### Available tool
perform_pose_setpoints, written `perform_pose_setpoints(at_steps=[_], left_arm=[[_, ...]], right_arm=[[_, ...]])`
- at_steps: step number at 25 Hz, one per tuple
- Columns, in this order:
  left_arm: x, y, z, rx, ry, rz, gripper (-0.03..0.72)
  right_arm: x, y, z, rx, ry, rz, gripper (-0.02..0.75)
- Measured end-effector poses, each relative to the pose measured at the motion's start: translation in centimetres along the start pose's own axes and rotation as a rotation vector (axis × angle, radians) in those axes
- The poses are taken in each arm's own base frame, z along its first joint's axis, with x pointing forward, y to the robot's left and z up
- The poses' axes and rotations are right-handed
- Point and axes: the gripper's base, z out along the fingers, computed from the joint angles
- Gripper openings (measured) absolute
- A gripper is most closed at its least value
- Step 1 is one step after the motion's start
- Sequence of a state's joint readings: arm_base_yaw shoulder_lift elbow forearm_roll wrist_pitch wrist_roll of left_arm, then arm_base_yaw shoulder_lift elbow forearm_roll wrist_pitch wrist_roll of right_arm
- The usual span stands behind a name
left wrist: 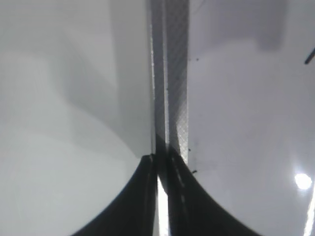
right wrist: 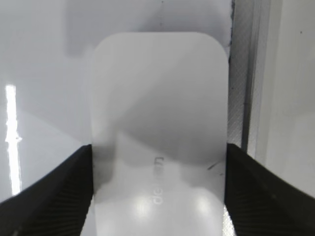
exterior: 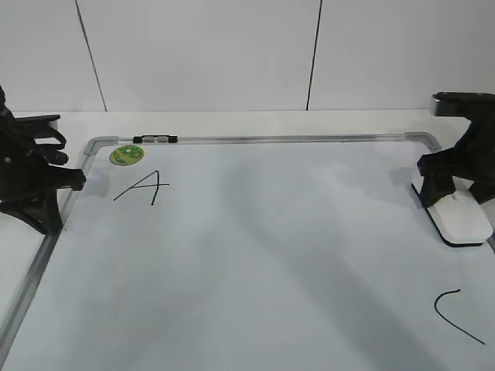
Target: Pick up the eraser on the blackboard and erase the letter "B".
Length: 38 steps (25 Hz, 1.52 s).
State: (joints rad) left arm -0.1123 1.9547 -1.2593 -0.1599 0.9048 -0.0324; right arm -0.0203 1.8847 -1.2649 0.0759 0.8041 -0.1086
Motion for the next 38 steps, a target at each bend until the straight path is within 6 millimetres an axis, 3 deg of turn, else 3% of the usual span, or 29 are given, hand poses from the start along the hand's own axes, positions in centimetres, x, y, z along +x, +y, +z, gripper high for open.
perform_pose_setpoints(at_steps=[4, 7, 17, 25, 28, 34, 38], left_arm=[[0.0, 0.0, 0.0, 0.0, 0.002, 0.0, 0.032], [0.0, 0.0, 0.0, 0.0, 0.002, 0.0, 0.032], [0.0, 0.0, 0.0, 0.0, 0.003, 0.002, 0.049], [0.0, 0.0, 0.1, 0.0, 0.016, 0.011, 0.26], [-0.4, -0.1, -0.3, -0.003, 0.004, 0.018, 0.287], [-0.8, -0.4, -3.5, -0.006, -0.044, 0.04, 0.294], [-0.3, -0.8, -6.3, -0.003, -0.052, 0.052, 0.294]], right_arm=[[-0.1, 0.0, -0.2, -0.001, 0.003, 0.0, 0.606], [-0.8, 0.1, -1.4, -0.005, 0.027, -0.005, 0.606], [-4.2, 0.5, -8.3, -0.033, 0.028, -0.02, 0.575], [-4.9, 0.8, -9.4, -0.059, -0.008, -0.013, 0.572], [-4.7, 0.8, -10.2, -0.059, -0.024, -0.013, 0.572], [-3.6, 1.1, -14.3, -0.056, -0.118, 0.001, 0.572], [-1.3, 1.5, -17.5, -0.054, -0.173, 0.007, 0.572]])
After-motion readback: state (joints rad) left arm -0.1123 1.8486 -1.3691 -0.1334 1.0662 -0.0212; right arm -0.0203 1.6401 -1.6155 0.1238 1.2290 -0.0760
